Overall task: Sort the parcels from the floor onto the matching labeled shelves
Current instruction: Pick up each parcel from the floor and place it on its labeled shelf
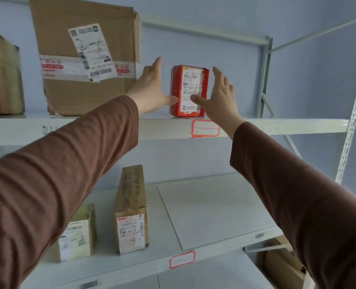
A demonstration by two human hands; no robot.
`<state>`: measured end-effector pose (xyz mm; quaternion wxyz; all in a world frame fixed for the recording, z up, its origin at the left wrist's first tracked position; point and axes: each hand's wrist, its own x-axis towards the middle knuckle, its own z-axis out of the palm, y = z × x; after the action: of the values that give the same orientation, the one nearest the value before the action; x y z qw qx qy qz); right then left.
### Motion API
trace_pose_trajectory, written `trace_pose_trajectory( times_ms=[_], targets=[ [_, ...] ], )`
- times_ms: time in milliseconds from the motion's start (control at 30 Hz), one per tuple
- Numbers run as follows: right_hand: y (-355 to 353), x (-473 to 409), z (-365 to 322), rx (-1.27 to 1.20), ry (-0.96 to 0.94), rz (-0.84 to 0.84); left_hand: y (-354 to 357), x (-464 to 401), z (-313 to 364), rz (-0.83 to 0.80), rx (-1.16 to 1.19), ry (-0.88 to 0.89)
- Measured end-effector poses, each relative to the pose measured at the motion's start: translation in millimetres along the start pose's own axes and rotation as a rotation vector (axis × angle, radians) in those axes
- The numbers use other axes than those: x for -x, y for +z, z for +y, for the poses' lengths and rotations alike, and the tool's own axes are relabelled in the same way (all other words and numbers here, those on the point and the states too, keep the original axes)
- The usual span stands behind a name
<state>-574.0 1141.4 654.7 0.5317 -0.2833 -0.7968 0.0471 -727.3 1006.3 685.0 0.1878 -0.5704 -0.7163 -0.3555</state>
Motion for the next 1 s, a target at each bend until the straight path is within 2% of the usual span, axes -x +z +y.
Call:
trace_pose_trajectory(
  times_ms=[267, 433, 633, 1000],
  targets=[
    [-1.6, -41.3, 44.5, -0.267, 0.188, -0.310, 33.6, -34.3, 10.5, -0.056, 0.036, -0.259],
    [15.1, -57.4, 55.3, -0.382, 0.287, -0.463, 47.5, -44.9, 14.7, -0.093, 0.120, -0.302],
    [31.1, -73.8, 63.0, -0.407, 0.256, -0.524, 62.3, -61.9, 12.6, -0.107, 0.168, -0.285],
    [54.8, -99.3, 70.9, -0.313, 0.267, -0.554, 85.4, -94.7, -3.8, -0.168, 0.177, -0.398]
  ],
)
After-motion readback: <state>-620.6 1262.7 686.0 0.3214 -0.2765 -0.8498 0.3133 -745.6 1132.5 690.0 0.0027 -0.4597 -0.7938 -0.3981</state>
